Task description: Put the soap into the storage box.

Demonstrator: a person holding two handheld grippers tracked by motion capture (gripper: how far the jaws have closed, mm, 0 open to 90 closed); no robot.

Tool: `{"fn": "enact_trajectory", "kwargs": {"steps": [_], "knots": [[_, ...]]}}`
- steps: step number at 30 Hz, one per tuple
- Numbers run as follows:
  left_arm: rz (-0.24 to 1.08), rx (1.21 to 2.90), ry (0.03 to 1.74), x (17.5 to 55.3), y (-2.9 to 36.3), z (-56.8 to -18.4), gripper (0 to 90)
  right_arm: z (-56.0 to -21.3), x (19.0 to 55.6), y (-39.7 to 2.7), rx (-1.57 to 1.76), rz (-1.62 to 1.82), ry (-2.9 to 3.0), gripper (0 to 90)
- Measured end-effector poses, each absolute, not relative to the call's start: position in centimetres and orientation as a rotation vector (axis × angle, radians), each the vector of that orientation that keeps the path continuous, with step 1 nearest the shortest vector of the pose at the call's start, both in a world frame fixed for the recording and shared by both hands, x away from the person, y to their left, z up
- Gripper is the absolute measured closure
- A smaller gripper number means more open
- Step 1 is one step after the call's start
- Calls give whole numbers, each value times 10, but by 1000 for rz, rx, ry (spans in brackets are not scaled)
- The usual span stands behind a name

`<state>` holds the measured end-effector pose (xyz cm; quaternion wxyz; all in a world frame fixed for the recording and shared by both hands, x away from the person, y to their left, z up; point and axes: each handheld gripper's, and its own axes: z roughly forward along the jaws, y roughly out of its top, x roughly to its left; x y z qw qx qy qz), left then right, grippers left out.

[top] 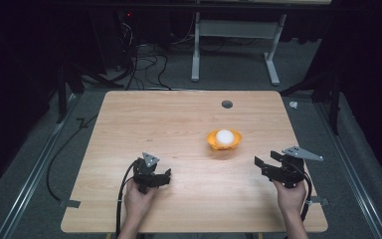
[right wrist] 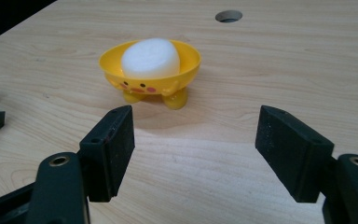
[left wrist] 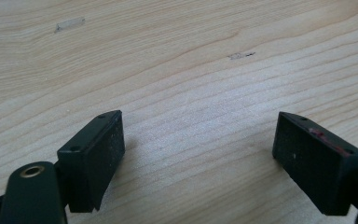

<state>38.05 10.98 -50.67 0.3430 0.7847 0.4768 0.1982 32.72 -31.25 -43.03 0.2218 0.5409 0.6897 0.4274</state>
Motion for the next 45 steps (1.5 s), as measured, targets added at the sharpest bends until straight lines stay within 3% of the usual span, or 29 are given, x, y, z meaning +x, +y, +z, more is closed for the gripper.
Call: {"fn": "enact_trajectory", "kwargs": {"steps": [45], "knots": [[515, 2040, 1239, 380, 110, -507, 171, -498, 332, -281, 1535, 1000, 2058, 307]]}}
